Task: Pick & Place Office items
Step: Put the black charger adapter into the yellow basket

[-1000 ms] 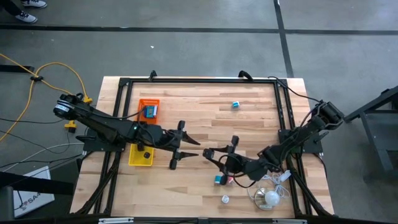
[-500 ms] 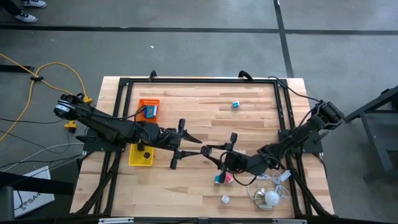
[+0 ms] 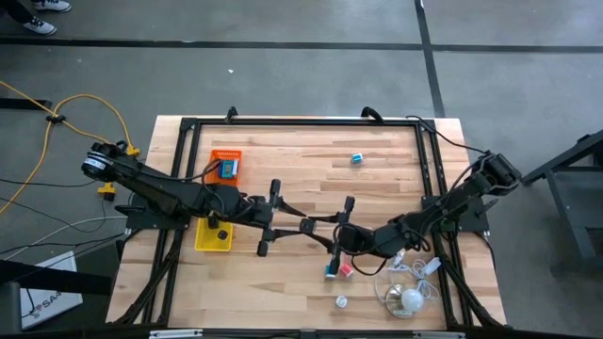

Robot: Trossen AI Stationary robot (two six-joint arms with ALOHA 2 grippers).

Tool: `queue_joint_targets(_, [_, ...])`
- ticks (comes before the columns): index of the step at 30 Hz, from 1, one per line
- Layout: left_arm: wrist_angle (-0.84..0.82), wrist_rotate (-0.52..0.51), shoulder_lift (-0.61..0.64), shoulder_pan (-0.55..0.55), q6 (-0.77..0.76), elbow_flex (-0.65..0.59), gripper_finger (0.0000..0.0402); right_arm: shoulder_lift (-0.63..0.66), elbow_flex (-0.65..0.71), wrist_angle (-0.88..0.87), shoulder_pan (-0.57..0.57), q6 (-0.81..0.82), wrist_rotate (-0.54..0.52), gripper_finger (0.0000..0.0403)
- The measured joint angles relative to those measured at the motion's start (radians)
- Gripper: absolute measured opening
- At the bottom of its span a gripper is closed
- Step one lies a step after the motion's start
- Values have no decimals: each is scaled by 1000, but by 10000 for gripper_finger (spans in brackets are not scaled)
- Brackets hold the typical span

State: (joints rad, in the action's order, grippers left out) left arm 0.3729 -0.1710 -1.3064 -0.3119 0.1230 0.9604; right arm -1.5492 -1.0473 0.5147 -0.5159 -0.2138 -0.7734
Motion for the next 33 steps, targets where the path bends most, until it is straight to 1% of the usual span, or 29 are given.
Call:
queue_joint_targets(4, [29,60,0,1,12,0,184,0,0,0,0,-1,14,133])
queue_joint_targets(12, [60,87,0,4,31,0,184,-1,0,22,15,-1,71,133])
queue_joint_targets(22, [77,88,-14,4,50,0,184,-1,0,35,28,-1,100,133])
queue_joint_targets(27, [106,93,-27,4,94,0,184,-1,1,43,27,-1,109,133])
queue_joint_targets(33, [108,92,-27,4,97,0,164,-1,1,43,27,-1,110,133])
